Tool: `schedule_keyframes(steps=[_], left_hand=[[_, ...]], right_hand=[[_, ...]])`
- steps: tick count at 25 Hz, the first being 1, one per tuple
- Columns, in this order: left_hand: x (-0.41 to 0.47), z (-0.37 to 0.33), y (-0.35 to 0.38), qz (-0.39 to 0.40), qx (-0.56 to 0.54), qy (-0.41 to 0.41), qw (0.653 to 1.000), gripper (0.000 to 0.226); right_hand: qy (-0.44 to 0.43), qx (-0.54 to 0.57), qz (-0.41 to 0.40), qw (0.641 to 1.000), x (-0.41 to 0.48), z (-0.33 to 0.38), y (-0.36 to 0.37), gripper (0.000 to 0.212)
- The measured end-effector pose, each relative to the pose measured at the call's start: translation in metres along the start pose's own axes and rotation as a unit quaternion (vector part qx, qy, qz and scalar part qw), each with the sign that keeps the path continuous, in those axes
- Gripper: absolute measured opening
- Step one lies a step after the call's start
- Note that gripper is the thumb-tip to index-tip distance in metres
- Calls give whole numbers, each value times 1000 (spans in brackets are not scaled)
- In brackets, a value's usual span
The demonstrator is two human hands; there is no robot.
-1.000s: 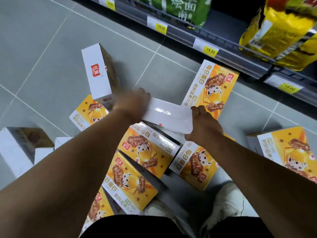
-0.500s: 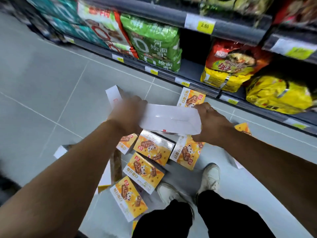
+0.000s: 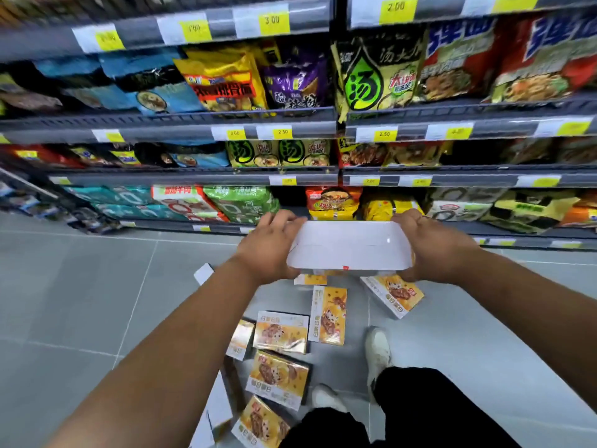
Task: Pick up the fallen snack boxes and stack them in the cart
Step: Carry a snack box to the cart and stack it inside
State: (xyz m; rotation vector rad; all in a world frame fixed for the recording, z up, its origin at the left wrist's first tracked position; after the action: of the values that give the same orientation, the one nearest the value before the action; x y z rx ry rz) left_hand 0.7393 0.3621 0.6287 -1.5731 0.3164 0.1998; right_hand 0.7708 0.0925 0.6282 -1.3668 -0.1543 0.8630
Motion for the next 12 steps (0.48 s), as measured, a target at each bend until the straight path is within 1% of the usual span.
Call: schedule_keyframes(steps=[2,5,9,12], left_hand=[[4,-36,-27,-14,24,36,999,96],[13,-102,-66,-21,46,108,993,93],[31,-210,-105,-38,70,192,978,94],[52,-297,-119,-37,87,224,970,96]], right_hand=[[31,-30,-11,999,-39,-16,-13,93],[77,-20,-36,996,-104,-50,-33,102],[129,-7,-73,989,-197,-116,-59,101],[163,3,-68,984,-259,-176,-68,101]])
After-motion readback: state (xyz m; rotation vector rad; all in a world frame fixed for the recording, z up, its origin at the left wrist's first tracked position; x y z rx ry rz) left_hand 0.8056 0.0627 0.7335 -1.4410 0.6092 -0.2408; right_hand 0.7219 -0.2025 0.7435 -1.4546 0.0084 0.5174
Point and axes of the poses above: each hand's wrist, its own x-axis towards the middle knuckle, its own y-axis out of the palm, z = x × y, the point moved 4 cm from there along x, towards the middle knuckle, and after that the axes turned 11 degrees about -y, right-handed, at the moved point
